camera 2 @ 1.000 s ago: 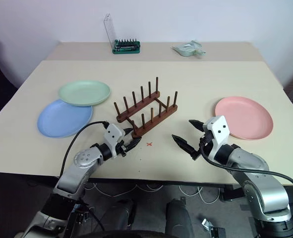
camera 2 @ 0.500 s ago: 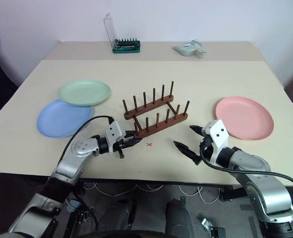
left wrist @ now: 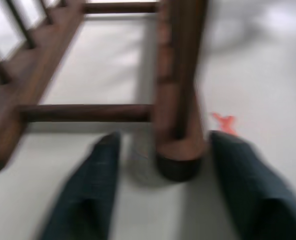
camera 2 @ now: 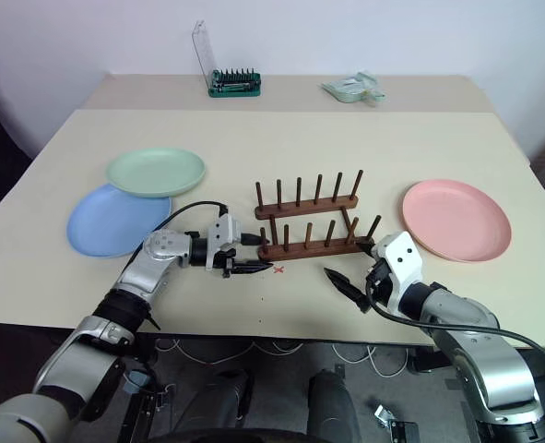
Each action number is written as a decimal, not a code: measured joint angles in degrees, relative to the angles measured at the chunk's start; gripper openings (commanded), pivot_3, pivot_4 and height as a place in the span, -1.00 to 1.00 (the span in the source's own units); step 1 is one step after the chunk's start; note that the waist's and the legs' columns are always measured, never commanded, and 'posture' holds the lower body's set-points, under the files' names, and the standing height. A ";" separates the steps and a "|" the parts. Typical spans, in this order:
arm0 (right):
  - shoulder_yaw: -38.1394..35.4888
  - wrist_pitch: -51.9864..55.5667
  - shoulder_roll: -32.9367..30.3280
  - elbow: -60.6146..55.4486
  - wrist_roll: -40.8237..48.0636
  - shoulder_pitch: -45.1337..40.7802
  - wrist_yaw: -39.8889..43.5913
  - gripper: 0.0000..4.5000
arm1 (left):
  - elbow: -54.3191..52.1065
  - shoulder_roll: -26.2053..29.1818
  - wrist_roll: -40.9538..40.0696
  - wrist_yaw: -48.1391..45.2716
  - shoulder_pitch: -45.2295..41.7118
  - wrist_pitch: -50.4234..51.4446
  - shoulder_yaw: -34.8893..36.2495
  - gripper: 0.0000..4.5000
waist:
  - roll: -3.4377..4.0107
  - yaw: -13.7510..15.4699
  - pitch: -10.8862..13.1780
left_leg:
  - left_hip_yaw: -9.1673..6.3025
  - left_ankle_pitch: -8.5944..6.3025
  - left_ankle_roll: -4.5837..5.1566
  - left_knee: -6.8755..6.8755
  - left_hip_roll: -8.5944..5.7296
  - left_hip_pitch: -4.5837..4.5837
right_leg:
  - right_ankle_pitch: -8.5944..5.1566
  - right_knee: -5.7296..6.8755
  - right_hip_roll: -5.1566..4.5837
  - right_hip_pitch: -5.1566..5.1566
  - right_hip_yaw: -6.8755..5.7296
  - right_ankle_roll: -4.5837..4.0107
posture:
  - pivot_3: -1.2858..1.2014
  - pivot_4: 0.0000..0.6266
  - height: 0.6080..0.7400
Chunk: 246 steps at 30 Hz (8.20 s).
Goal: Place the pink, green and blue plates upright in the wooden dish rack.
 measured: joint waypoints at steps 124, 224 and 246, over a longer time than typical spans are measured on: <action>-13.51 20.93 5.94 8.20 38.66 -40.92 -17.77 -0.98 | -28.84 3.37 -10.39 2.95 15.49 14.59 4.32 -1.00 | 0.06 -1.27 0.06 | -0.01 0.03 -0.01 0.00 0.04 -0.45 | 0.20 0.03 -0.03 -0.48 -0.07 -0.09 | 0.03 -0.52 1.00; 12.76 0.81 -5.31 2.84 -4.03 -33.49 6.64 1.00 | -17.34 3.56 -24.81 68.22 -3.59 55.25 47.47 -0.99 | -0.37 -1.26 -0.06 | 0.05 0.19 -0.30 0.15 0.05 -0.65 | 0.39 0.15 0.00 -0.76 -0.05 -0.01 | 0.03 -0.52 1.00; 25.61 -28.79 -0.95 17.52 -40.28 -47.35 -0.41 1.00 | -39.88 -6.88 -14.09 63.41 -8.75 36.31 23.54 -0.99 | -0.40 -1.68 -0.05 | 0.18 0.25 -0.42 0.35 0.07 -0.69 | 0.46 0.15 0.03 -0.77 0.01 0.05 | 0.03 -0.52 1.00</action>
